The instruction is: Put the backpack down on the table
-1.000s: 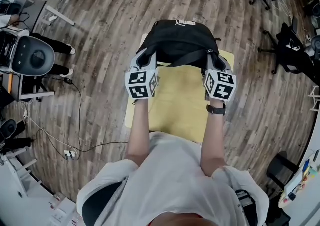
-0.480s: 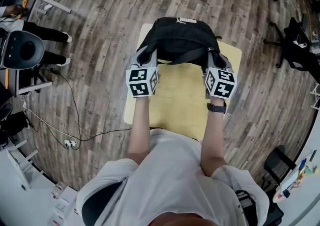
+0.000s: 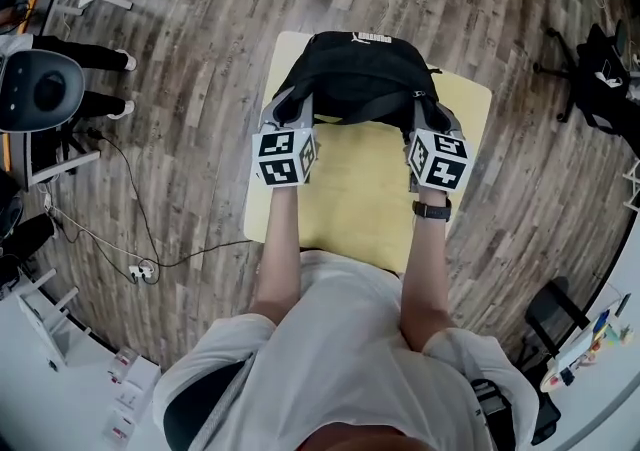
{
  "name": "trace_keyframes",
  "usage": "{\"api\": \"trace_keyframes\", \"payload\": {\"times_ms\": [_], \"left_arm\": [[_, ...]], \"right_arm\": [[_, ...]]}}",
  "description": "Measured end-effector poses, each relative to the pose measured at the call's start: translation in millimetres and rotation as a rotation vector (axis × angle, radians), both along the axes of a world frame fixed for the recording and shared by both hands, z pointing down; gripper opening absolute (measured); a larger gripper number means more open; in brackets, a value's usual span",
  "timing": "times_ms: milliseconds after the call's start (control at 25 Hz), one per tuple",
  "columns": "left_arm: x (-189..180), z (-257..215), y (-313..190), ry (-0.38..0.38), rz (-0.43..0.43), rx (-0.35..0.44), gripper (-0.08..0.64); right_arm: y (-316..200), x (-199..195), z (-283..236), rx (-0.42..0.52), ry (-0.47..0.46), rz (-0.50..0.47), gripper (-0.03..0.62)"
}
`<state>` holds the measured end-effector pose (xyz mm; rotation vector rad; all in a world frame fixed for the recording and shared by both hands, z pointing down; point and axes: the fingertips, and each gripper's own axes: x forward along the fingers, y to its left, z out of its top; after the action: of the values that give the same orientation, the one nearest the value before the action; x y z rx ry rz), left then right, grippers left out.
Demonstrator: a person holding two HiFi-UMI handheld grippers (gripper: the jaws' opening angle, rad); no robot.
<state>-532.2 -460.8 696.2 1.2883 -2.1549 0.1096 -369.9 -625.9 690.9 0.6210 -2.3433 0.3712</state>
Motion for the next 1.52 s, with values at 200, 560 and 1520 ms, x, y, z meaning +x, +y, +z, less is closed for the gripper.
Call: {"api": "trace_keyframes", "payload": {"times_ms": [200,560,1520], "left_arm": [[3.1,20.7,-2.4,0.021,-0.001,-0.026,0.061],[6.0,48.2,3.8,0.049,-0.007,-0.050,0.061],[26.6,116.1,22.3,0.046,-0.002,-0.188,0.069]], "right_arm": [[-2.6,2.6,19.4,-0.019,0.027,-0.004,0.040],[5.0,6.0,47.7,-0.063,0.054,-0.021,0.040],[26.8,20.4,110.4,-0.102,0.151,-0.019,0.066]]}}
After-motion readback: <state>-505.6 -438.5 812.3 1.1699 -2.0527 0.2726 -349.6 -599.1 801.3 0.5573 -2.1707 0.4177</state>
